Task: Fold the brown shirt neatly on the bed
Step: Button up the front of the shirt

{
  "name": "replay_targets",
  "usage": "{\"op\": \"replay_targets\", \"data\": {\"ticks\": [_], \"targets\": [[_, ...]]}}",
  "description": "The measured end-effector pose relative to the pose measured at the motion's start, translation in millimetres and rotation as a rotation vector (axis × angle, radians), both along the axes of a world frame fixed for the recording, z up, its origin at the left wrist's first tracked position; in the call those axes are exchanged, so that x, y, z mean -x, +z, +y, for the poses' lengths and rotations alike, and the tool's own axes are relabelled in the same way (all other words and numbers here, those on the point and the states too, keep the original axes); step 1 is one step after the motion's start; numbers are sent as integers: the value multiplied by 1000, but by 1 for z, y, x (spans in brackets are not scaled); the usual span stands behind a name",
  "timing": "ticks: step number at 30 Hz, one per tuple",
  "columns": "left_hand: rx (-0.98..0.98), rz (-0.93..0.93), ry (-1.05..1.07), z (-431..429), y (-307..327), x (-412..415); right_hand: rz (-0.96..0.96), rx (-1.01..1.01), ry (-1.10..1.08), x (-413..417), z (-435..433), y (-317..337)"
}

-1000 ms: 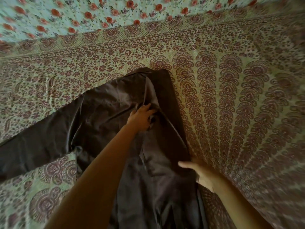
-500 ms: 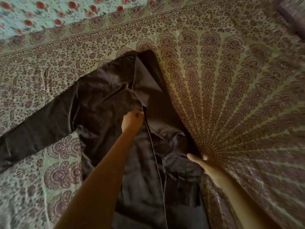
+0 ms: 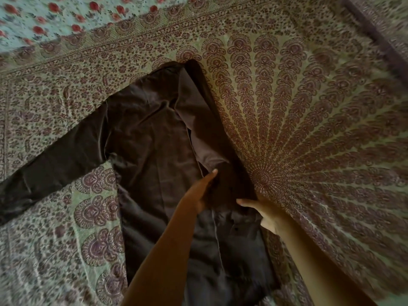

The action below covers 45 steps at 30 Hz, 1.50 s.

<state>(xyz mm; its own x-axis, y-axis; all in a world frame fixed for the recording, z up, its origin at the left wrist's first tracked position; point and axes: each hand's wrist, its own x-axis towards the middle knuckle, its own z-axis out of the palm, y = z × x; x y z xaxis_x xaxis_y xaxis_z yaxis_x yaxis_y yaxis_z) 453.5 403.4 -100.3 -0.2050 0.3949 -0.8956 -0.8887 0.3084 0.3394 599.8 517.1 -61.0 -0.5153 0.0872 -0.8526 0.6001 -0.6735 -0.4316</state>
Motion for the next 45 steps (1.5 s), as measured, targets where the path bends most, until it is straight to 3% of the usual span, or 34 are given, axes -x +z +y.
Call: {"op": "replay_targets", "data": {"ticks": [3, 5, 8, 12, 15, 18, 20, 23, 26, 28, 30, 31, 33, 38, 42, 45], "targets": [[22, 101, 338, -13, -11, 2, -47, -86, 249, -13, -3, -1], [111, 152, 382, -20, -12, -1, -83, -160, 401, -21, -4, -6], [201, 168, 133, -28, -18, -21, -141, -221, 310, -29, -11, -11], [164, 72, -138, -38, -19, -51, -83, -272, 128, -36, -18, -17], [160, 124, -127, -44, -24, -60, -26, -278, 269, -46, -18, -17], [186, 218, -65, -47, -31, -65, -67, -410, 450, -57, -17, -24], [236, 212, -168, -52, -32, -70, -98, -525, 567, -62, -15, -30], [333, 236, -338, -56, -40, -66, -194, -736, 970, -66, -15, -34], [378, 322, -839, -53, -32, -49, -271, -869, 1302, -58, -15, -31], [418, 400, -1101, -47, -22, -26, -316, -955, 1418, -43, -11, -26], [509, 592, -1195, -38, -15, 3, -330, -1112, 1411, -24, -3, -20], [558, 672, -1153, -33, -12, 19, -316, -1196, 1342, -14, 2, -17], [586, 748, -877, -23, -4, 47, -290, -1297, 1136, 13, 12, -13], [420, 754, -207, -1, 3, 116, -102, -1265, 820, 87, 36, -14], [314, 694, -63, 16, -4, 152, 92, -1174, 711, 140, 46, -21], [229, 540, 60, 33, -15, 172, 209, -1267, 735, 164, 38, -26]]}}
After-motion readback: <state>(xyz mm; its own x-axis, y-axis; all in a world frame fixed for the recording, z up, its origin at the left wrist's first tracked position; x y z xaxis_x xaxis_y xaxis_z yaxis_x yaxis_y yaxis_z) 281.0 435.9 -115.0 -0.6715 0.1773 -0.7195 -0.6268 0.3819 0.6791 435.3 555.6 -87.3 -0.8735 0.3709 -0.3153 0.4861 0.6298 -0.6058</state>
